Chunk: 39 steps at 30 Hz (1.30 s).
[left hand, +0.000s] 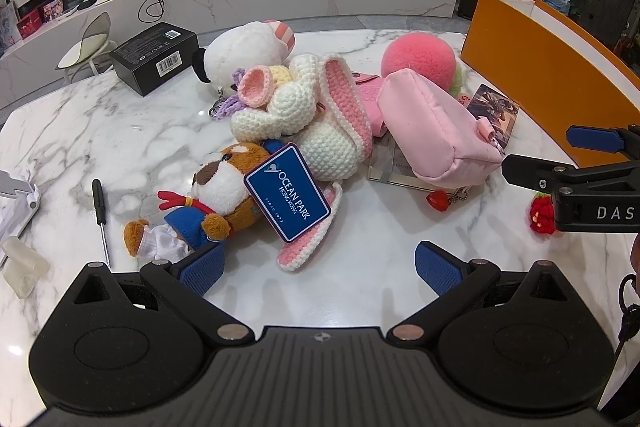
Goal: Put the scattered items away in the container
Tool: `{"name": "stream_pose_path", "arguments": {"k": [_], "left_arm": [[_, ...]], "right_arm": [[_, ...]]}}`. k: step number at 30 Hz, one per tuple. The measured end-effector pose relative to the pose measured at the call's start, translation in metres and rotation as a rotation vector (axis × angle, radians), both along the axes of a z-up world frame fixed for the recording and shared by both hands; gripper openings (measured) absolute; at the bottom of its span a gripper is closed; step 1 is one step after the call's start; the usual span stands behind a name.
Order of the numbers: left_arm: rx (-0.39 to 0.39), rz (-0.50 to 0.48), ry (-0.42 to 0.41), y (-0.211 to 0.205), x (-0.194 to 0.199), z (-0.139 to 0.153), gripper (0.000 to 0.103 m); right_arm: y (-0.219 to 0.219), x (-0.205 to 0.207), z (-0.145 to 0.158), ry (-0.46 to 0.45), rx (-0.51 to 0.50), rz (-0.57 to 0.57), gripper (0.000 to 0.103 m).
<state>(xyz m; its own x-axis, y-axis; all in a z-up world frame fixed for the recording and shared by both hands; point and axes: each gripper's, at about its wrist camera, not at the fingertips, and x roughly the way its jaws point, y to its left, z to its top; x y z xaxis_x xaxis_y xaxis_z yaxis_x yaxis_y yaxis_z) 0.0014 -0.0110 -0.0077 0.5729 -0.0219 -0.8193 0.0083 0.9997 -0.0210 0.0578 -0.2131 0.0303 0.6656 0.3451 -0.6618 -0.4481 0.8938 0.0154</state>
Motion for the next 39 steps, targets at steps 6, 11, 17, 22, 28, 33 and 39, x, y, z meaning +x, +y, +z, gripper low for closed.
{"name": "stream_pose_path", "arguments": {"k": [6,11,17,22,28,33,39], "left_arm": [[-0.001,-0.002,0.001,-0.001,0.001,0.0,0.103],[-0.003,0.0,0.0,-0.001,0.001,0.0,0.103],[-0.011,0.003,-0.014,0.001,0.001,0.004,0.103],[-0.01,-0.04,-0.065,0.0,0.004,0.033,0.103],[0.0,-0.028,-0.112,0.004,0.018,0.076,0.103],[0.069,-0.087,-0.142,0.006,0.041,0.087,0.103],[-0.001,-0.116,-0.19,0.028,0.07,0.061,0.103]], "right_arm": [[0.001,0.0,0.0,0.006,-0.01,-0.003,0.103],[0.001,0.001,0.001,0.0,-0.02,-0.002,0.103],[0.003,0.001,0.001,0.005,-0.016,0.037,0.103],[0.011,0.0,0.022,-0.038,-0.032,0.106,0.103],[0.013,0.007,0.068,-0.067,0.02,0.174,0.103],[0.014,0.016,0.095,-0.101,0.03,0.249,0.103],[0.024,0.031,0.093,-0.121,-0.027,0.363,0.102]]}}
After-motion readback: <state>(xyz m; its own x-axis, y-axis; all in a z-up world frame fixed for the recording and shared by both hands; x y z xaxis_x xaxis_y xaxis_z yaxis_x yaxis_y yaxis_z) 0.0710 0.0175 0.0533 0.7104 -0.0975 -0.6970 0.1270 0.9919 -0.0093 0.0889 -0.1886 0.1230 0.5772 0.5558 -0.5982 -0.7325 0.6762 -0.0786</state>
